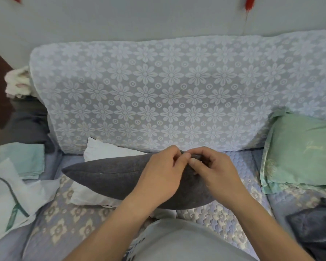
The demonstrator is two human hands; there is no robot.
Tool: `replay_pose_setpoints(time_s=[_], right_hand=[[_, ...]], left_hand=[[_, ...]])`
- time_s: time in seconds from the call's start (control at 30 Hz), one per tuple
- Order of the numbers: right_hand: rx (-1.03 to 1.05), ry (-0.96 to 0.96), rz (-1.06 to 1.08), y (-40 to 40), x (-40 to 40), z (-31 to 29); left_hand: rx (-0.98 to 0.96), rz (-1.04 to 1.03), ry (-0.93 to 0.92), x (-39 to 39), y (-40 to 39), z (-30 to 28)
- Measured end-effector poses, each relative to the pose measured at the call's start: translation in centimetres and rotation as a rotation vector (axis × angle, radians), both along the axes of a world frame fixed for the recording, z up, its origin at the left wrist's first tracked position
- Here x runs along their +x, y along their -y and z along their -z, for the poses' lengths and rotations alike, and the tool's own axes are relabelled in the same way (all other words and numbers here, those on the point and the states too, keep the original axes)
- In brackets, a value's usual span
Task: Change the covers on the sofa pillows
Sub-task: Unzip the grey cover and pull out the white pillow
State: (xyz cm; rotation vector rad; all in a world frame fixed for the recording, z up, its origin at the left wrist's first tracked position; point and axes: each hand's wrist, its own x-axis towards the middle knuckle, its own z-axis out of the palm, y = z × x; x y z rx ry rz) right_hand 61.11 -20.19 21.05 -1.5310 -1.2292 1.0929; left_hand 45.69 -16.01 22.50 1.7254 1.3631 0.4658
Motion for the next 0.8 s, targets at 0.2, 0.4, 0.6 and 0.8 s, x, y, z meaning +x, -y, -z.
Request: replay_pose_setpoints(time_s=[0.2,0.4,0.6,0.8], right_hand=[[0.025,0.022,0.120,0.4,-0.6,0.5],[0.035,0.016,0.192,0.8,-0.9,0.2],[0.057,0.054,0.214,1.5,-1.4,0.0],[0.132,0.160,0.157,2.0,-2.2,-0.4]], left_hand=[[-0.339,-0.118,0.278,0.1,0.1,-0.3],[-0.435,-0.169,0.384,0.6,0.5,-1.0],[-0.477,-0.066,0.354,-0.3,0.1,-0.7],[-0.308,-0.065,0.182,-0.8,0.4,-0.5]])
